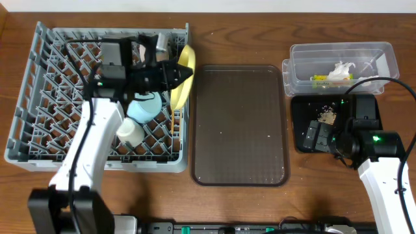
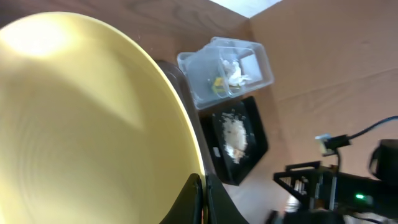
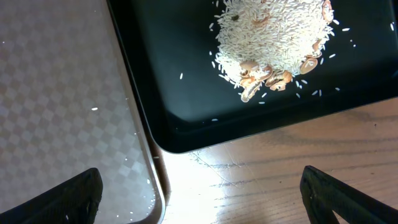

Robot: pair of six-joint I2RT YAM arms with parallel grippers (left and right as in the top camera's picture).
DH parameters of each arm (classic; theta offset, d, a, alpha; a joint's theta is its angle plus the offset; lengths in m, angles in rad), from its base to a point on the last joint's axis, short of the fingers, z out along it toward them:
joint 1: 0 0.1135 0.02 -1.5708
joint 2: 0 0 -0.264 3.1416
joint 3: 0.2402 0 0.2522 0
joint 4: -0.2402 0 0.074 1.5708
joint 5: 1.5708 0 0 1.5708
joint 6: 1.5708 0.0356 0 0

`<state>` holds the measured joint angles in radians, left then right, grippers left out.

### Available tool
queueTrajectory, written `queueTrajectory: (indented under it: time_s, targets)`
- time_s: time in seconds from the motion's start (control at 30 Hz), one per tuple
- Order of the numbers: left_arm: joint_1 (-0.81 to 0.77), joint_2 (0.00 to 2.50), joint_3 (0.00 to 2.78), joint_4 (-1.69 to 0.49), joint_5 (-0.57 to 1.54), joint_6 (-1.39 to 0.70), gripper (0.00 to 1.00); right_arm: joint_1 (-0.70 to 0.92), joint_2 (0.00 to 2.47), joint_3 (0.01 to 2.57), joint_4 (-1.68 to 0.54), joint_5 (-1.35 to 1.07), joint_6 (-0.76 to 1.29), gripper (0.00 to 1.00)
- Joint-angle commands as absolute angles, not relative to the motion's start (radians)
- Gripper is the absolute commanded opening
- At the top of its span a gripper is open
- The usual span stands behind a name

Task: Sort waste into correct bins and load items into the dishwasher rack
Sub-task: 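Stand the yellow plate upright in the rack's right edge slots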

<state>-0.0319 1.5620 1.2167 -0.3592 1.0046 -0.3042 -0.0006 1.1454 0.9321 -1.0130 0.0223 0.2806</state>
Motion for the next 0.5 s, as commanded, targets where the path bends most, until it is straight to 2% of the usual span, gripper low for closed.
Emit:
queueTrajectory:
  time_s: [0.0, 0.03, 0.07, 0.1, 0.17, 0.23, 0.3, 0.47]
  targets:
    - [0.01, 1.598, 1.208, -0.358, 1.137, -0.32, 0.07, -0.015, 1.144, 0.937, -1.015, 0.025, 0.275, 0.99]
    - [0.024, 1.607, 1.208, -0.357, 1.132, -0.319, 0.15, -0.015, 1.144, 0.937, -1.016, 0.025, 0.275, 0.99]
    - [0.036, 1.611, 1.208, -0.356, 1.128, -0.32, 0.36, -0.015, 1.144, 0.937, -1.018, 0.025, 0.275, 0.99]
    - [0.049, 1.614, 1.208, -0.356, 1.116, -0.32, 0.5, -0.015, 1.144, 0.937, -1.02, 0.025, 0.275, 0.99]
    - [0.069, 1.613, 1.208, -0.356, 1.11, -0.311, 0.59, -0.015, 1.144, 0.937, -1.021, 0.025, 0.275, 0.99]
    - [0.093, 1.611, 1.208, -0.358, 1.09, -0.308, 0.75, -0.015, 1.144, 0.937, -1.021, 0.025, 0.275, 0.99]
    - [0.118, 1.604, 1.208, -0.366, 1.055, -0.308, 0.8, -0.015, 1.144, 0.936, -1.016, 0.025, 0.275, 0.99]
    - [0.161, 1.558, 1.208, -0.437, 0.881, -0.263, 0.82, -0.015, 1.144, 0.937, -0.988, 0.025, 0.276, 0.99]
